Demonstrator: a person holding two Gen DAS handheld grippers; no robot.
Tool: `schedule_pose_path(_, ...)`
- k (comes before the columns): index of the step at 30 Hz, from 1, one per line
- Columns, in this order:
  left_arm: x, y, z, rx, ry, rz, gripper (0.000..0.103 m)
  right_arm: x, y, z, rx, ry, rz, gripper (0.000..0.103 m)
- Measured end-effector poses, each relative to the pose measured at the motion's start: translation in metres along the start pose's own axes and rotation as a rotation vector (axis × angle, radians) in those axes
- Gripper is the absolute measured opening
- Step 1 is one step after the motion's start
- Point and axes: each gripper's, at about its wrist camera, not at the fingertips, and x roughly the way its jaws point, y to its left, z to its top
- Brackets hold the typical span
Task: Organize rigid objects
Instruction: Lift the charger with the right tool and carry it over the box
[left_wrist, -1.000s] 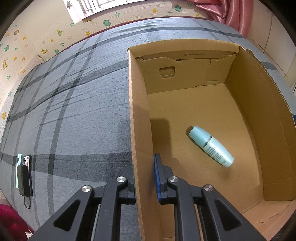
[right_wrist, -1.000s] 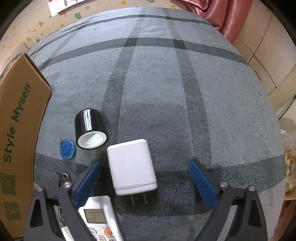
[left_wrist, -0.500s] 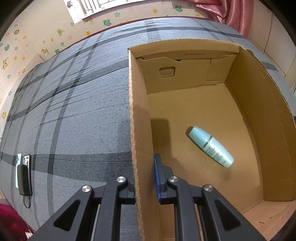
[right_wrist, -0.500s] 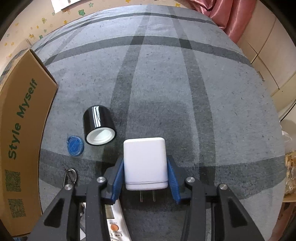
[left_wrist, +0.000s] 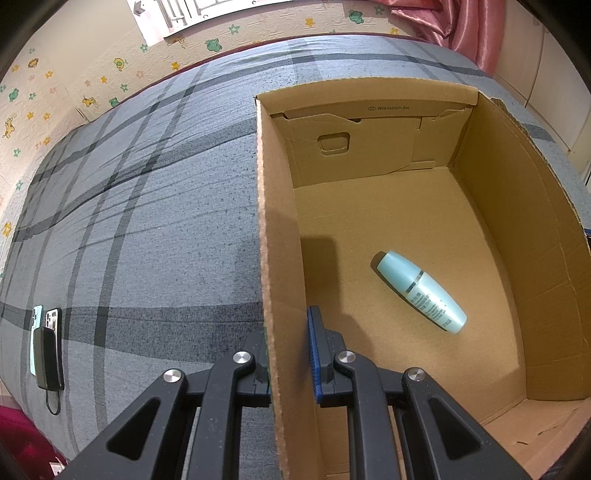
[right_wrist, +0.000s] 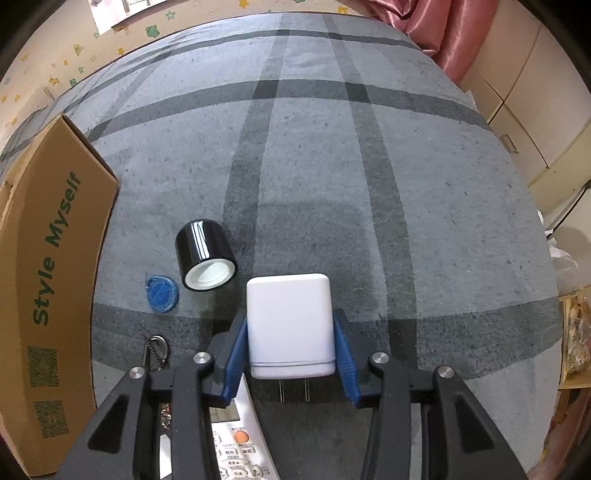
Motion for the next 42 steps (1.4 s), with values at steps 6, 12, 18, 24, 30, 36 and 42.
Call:
schedule_pose_path(6,0.001,-0.001,-0.001,0.004,0.001,0.005,0.015,-0.012,0.002,-0.001,0.001,-0.007,0.000,0.046)
schedule_pose_path(12,0.000,-0.001,0.000,0.004,0.000,0.004,0.015,-0.023,0.006,-0.001,-0.007,-0.022,-0.003,0.046)
schedule_pose_path(18,0.000,0.000,-0.001,0.002,-0.002,0.001,0.015,-0.036,0.013,0.002,-0.018,-0.045,-0.006,0.046)
schedule_pose_path(24,-0.001,0.001,0.000,0.001,-0.002,-0.001,0.015,-0.050,0.021,0.006,-0.027,-0.061,-0.008,0.046)
schedule_pose_path(30,0.000,0.001,0.000,0.001,0.000,-0.002,0.015,-0.065,0.032,0.010,-0.041,-0.070,-0.008,0.046)
schedule_pose_path(36,0.001,0.001,0.000,0.004,0.002,-0.001,0.015,-0.081,0.049,0.015,-0.062,-0.082,0.004,0.046)
schedule_pose_path(42,0.001,0.001,0.001,0.002,0.003,-0.004,0.015,-0.095,0.068,0.020,-0.083,-0.098,0.020,0.046)
